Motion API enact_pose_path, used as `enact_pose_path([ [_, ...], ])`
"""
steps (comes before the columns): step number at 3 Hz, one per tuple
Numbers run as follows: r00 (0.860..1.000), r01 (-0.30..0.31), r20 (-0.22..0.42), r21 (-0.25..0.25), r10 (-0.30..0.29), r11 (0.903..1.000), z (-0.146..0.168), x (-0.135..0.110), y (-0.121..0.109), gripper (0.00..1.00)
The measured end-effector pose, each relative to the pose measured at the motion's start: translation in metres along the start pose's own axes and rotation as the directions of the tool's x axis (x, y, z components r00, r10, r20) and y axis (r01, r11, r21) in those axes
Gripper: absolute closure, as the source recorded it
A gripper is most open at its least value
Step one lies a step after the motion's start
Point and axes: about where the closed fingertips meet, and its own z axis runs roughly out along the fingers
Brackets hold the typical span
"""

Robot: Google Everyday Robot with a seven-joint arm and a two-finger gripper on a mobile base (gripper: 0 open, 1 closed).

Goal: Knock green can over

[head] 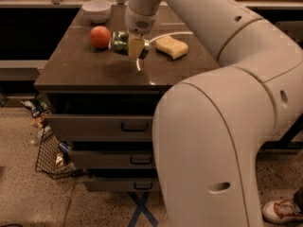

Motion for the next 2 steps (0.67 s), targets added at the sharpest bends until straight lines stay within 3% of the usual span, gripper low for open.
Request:
enact_pose_path([
  [1,0.999,0.038,-0.036,-0.026,-0.039,0.999,0.008,-0.0021,0.0073,0.74],
  [2,0.998,0.048,-0.03,-0.034,-0.049,0.9982,0.0141,-0.0107,0.0131,0.43],
])
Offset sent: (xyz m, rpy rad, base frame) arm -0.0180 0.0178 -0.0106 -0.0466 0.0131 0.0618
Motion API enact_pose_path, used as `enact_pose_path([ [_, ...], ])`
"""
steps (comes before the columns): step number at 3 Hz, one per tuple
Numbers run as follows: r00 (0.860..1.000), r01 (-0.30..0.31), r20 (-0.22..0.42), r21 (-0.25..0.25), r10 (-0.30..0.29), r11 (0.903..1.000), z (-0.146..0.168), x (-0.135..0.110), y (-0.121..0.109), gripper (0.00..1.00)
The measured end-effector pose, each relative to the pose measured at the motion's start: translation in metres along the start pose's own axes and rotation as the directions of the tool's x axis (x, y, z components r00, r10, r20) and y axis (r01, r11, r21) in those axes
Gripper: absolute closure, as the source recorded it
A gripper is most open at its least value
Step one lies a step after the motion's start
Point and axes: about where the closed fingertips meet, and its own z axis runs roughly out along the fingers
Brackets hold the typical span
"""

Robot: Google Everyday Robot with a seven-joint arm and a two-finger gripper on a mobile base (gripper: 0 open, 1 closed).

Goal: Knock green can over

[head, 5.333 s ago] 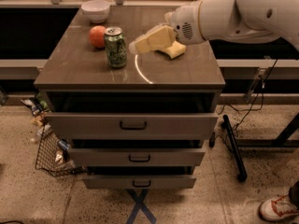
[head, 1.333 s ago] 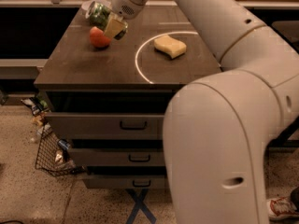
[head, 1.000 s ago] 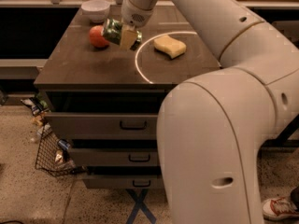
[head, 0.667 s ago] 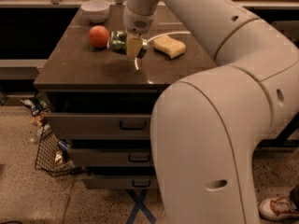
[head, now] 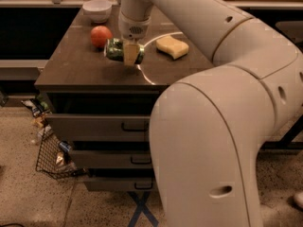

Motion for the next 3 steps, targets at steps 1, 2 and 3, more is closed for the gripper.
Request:
enact_pose_path([
  [1,1.0,-0.007,0.008,-0.002,0.007,1.0,0.004,-0.0035,0.0035,0.2],
  [2,0.998,-0.045,0.04,0.008,0.045,0.999,0.0046,-0.0038,0.0037,0.0],
  [3,0.995,-0.08,0.07,0.022,0.078,0.9966,0.0055,-0.0036,0.0026,0.0],
])
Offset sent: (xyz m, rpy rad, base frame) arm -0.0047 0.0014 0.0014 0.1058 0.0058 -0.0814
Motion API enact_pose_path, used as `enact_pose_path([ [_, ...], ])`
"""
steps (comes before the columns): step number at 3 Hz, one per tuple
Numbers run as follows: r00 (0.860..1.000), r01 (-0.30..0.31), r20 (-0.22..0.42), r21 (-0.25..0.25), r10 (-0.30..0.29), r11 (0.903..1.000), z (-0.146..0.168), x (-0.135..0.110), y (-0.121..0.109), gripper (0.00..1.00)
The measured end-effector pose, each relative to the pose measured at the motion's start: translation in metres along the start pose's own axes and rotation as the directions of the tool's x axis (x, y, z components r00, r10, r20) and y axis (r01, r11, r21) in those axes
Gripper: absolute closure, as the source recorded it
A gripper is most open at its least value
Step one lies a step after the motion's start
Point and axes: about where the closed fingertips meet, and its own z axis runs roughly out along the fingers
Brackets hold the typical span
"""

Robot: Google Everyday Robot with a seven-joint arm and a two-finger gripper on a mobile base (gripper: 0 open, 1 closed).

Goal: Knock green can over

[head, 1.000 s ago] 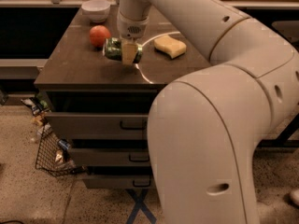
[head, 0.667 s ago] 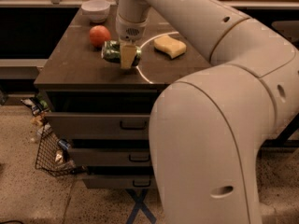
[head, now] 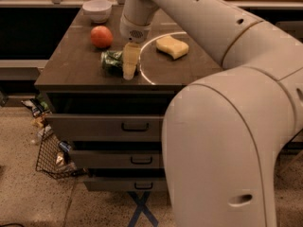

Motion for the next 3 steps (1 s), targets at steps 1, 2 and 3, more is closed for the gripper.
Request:
enact_pose_path([
  [1,1.0,-0.016,0.017,0.01,0.016,0.9998,0.0,0.0,0.001,0.0],
  [2,0.995,-0.076,0.073,0.021,0.074,0.9969,0.001,0.003,0.002,0.0],
  [3,0.972,-0.19,0.163,0.103,0.172,0.9763,-0.02,0.03,-0.007,0.0],
])
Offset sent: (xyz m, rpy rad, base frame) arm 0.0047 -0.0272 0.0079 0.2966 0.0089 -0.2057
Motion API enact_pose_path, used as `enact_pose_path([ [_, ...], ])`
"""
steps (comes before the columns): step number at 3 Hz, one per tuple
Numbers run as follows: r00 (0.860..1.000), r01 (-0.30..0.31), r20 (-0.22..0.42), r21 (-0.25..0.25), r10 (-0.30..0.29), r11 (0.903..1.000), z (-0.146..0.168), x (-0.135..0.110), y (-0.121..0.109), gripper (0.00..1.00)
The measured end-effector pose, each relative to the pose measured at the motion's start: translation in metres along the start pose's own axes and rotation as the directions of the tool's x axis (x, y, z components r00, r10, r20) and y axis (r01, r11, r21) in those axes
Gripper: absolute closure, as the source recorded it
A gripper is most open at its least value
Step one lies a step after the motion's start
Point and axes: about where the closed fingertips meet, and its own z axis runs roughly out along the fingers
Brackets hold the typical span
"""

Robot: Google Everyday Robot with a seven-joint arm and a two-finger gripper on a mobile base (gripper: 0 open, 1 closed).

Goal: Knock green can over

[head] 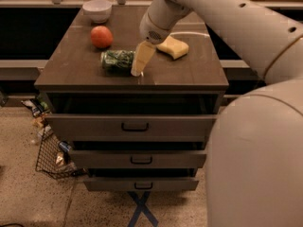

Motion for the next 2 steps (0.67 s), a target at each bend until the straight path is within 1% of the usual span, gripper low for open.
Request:
enact_pose_path([
  [1,0.987,-0.112,0.122,0.087,0.101,0.9899,-0.0411,0.0312,-0.012,0.0],
  [2,0.988,-0.11,0.121,0.085,0.1,0.9902,-0.0403,0.0304,-0.0118,0.0],
])
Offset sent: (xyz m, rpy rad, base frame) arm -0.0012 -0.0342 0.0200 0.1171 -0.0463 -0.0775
